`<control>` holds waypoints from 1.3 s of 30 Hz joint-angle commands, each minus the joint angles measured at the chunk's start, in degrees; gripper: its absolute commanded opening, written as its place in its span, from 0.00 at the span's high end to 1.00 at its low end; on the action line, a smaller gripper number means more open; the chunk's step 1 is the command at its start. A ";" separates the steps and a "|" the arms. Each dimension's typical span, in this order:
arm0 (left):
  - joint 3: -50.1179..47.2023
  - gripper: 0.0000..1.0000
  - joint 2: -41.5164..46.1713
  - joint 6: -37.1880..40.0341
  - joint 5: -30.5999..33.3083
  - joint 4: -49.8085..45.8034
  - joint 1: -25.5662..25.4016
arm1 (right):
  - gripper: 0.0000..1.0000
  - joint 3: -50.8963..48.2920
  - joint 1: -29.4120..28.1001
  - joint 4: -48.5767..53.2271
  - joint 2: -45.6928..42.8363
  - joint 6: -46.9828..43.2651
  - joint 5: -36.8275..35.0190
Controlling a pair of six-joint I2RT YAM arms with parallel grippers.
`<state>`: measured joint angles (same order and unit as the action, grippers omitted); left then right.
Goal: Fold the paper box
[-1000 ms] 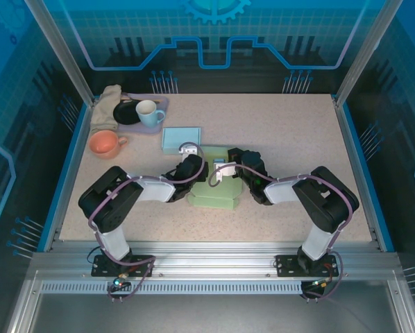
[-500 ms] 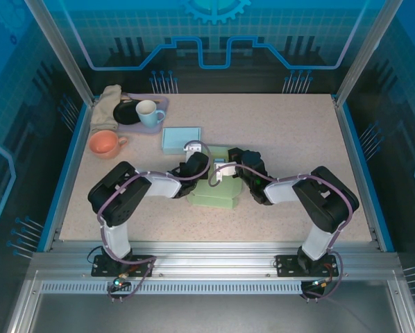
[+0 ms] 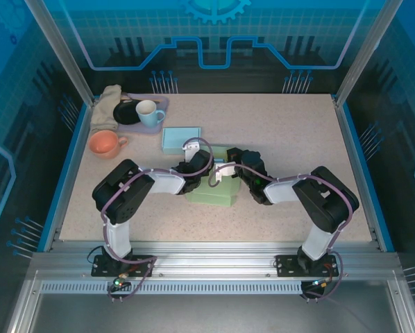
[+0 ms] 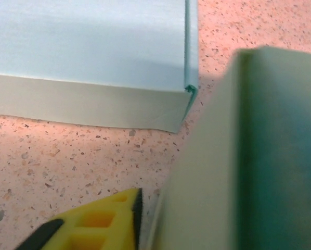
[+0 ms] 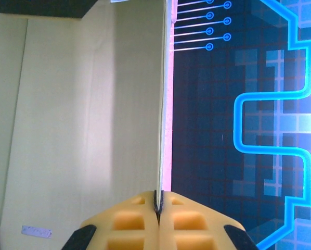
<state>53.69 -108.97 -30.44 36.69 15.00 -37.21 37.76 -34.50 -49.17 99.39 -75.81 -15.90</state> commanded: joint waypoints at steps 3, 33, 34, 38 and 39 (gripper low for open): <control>-3.72 0.52 3.99 3.22 -0.82 2.15 1.60 | 1.00 -0.58 0.39 2.32 0.27 1.63 -1.16; -4.11 0.92 0.87 10.09 4.68 10.13 -1.55 | 0.79 -0.41 0.65 8.00 -4.48 7.06 3.35; -4.11 0.92 0.86 10.06 4.97 10.12 -1.54 | 0.76 -0.63 0.82 8.53 -5.01 7.24 3.70; -4.03 0.92 0.86 10.21 5.85 10.13 -1.48 | 0.68 -1.28 1.36 9.97 -7.29 8.23 5.45; -4.03 0.92 0.88 10.09 5.99 10.11 -1.50 | 0.67 -1.37 1.45 10.65 -7.88 8.60 6.09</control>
<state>50.35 -107.31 -20.58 40.07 23.31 -38.74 37.34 -34.02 -41.34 93.80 -70.11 -12.49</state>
